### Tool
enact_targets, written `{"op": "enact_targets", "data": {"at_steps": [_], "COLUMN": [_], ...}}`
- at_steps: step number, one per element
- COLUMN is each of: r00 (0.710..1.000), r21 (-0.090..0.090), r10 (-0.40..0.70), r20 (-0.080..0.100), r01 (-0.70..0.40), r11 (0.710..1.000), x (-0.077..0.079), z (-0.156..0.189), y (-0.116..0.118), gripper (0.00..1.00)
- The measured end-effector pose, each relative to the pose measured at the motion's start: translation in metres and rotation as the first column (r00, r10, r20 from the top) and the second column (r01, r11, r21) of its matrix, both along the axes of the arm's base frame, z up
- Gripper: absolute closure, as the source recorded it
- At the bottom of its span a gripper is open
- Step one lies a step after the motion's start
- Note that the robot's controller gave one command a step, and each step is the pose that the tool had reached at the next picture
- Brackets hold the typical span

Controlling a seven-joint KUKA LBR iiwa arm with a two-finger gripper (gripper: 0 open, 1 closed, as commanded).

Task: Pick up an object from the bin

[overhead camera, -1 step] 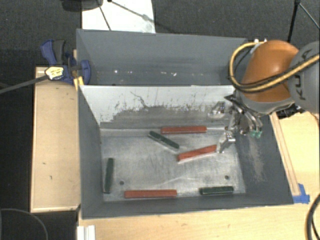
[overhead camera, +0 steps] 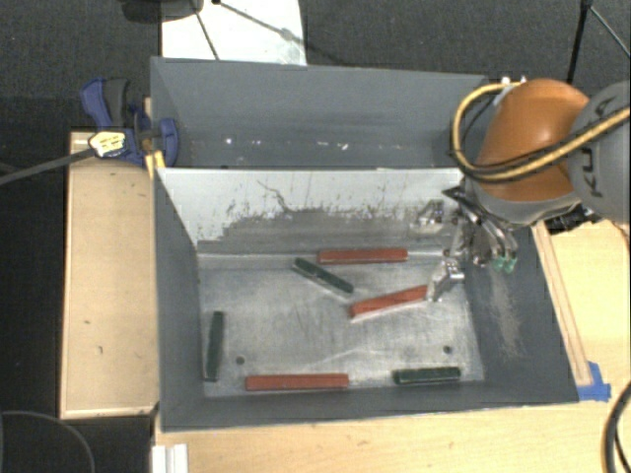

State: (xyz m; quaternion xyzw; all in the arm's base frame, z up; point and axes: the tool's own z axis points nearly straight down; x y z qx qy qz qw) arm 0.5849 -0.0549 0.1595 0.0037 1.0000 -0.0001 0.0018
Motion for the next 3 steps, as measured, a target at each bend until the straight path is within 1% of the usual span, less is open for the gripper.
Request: {"op": "enact_targets", "data": {"at_steps": [1, 2, 3], "r00": [1.000, 1.000, 0.981], "r21": [0.000, 0.000, -0.004], "r10": [0.018, 0.019, 0.196], "r20": [0.008, 0.008, 0.008], "r01": [-0.018, -0.019, -0.196], "r11": [1.000, 1.000, 0.981], "x": [0.004, 0.004, -0.005], "z": [-0.085, -0.085, 0.102], "y": [-0.003, -0.003, -0.016], "gripper": [1.00, 1.00, 1.00]}}
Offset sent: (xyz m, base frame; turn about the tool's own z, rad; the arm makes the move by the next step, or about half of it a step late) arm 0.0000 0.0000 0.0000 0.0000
